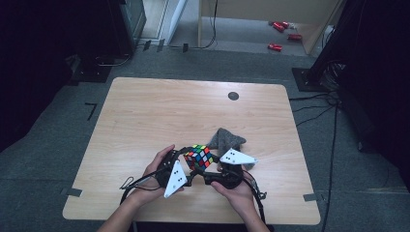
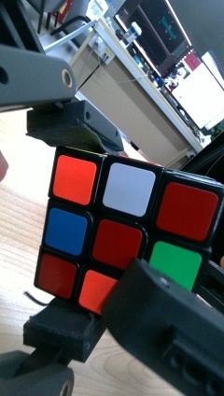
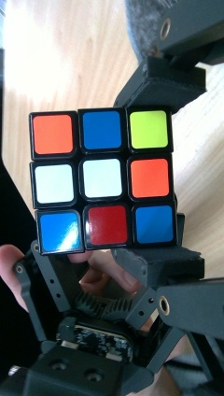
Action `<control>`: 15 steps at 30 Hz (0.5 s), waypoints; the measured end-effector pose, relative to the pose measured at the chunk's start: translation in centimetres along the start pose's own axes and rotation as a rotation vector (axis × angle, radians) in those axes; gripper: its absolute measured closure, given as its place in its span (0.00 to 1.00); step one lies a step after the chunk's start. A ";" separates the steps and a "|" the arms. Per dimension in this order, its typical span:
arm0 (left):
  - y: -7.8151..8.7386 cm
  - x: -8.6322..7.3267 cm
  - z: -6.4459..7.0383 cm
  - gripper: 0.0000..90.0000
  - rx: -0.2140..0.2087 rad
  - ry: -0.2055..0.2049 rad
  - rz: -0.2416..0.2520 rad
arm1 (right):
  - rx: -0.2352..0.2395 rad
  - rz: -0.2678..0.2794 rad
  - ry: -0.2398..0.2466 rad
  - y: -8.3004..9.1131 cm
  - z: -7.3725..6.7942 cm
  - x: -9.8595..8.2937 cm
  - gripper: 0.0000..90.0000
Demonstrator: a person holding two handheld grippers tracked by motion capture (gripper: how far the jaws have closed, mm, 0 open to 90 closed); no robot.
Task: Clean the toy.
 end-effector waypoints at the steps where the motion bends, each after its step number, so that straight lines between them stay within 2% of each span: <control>1: 0.0 0.0 0.1 0.33 -0.009 0.004 0.000 | 0.011 -0.008 -0.023 0.0 0.2 0.0 0.38; 3: -0.1 0.0 0.3 0.37 -0.023 0.000 0.000 | 0.026 -0.022 -0.060 -0.1 0.5 0.0 0.37; 5: -0.2 0.0 0.5 0.38 -0.018 -0.007 -0.013 | 0.027 -0.029 -0.071 -0.2 0.7 -0.1 0.37; 7: -0.2 0.0 0.5 0.38 -0.024 0.007 -0.011 | 0.029 -0.035 -0.077 -0.2 0.8 -0.1 0.36; 9: -0.2 -0.1 0.3 0.38 -0.025 0.023 -0.021 | 0.026 -0.021 -0.068 0.1 0.9 0.2 0.32; 12: -0.1 -0.4 0.0 0.38 -0.042 0.073 -0.022 | 0.024 0.014 -0.057 0.8 1.2 0.8 0.25; 15: -0.1 -0.5 0.1 0.38 -0.064 0.101 -0.031 | 0.020 0.038 -0.018 1.1 1.4 1.1 0.21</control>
Point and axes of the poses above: each handheld gripper's, and its own axes: y roughly backward along the jaws, x roughly out of its top, z roughly to its right, the point moved 7 cm from there along -y, roughly forward along the jaws, and after that the axes turned 13 degrees about -y, right-handed, at the moved point
